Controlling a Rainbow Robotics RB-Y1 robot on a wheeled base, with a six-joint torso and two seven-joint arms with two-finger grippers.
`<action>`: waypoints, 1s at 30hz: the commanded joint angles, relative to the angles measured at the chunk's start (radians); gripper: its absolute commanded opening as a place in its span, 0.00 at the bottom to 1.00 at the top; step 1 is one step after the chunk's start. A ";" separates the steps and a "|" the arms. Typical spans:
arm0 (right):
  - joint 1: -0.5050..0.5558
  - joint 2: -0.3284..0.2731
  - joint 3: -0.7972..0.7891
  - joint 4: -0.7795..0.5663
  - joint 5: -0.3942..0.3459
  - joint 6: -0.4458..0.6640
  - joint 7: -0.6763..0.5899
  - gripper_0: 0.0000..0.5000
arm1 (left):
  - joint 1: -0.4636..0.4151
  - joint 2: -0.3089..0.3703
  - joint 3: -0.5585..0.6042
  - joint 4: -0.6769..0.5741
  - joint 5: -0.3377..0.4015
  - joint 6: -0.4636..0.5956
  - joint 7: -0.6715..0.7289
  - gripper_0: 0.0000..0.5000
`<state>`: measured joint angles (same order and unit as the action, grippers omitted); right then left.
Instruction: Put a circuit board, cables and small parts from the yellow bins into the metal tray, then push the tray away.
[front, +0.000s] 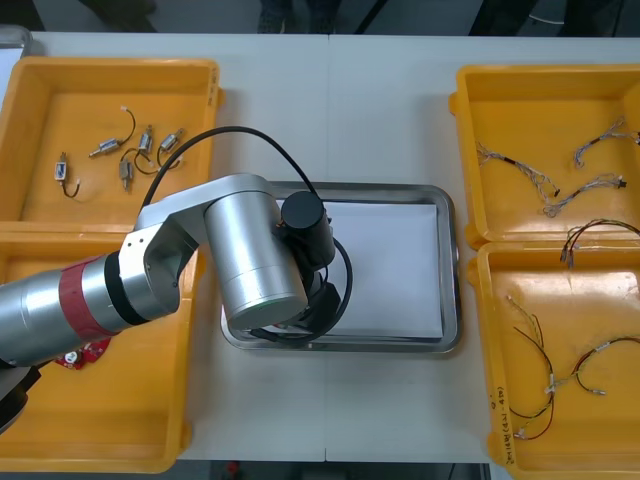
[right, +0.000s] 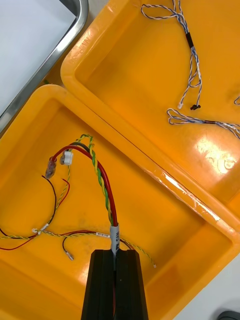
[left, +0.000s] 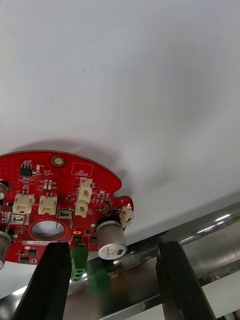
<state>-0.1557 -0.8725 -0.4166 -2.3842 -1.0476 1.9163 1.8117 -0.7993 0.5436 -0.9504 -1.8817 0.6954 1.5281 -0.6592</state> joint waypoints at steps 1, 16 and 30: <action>-0.024 -0.039 0.012 -0.032 0.005 0.004 0.032 0.00 | -0.037 0.004 0.032 -0.076 0.000 0.017 0.093 1.00; -0.047 -0.039 0.033 -0.032 0.000 0.004 0.028 0.00 | -0.035 0.062 0.364 -0.255 0.073 0.376 0.090 1.00; -0.194 -0.039 0.203 -0.032 0.018 0.004 0.021 0.00 | -0.035 0.138 0.613 -0.181 0.170 0.392 0.016 1.00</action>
<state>-0.2790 -0.8728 -0.2666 -2.3918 -1.0370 1.9165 1.8117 -0.8015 0.6211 -0.4054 -2.0785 0.8270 1.9117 -0.6578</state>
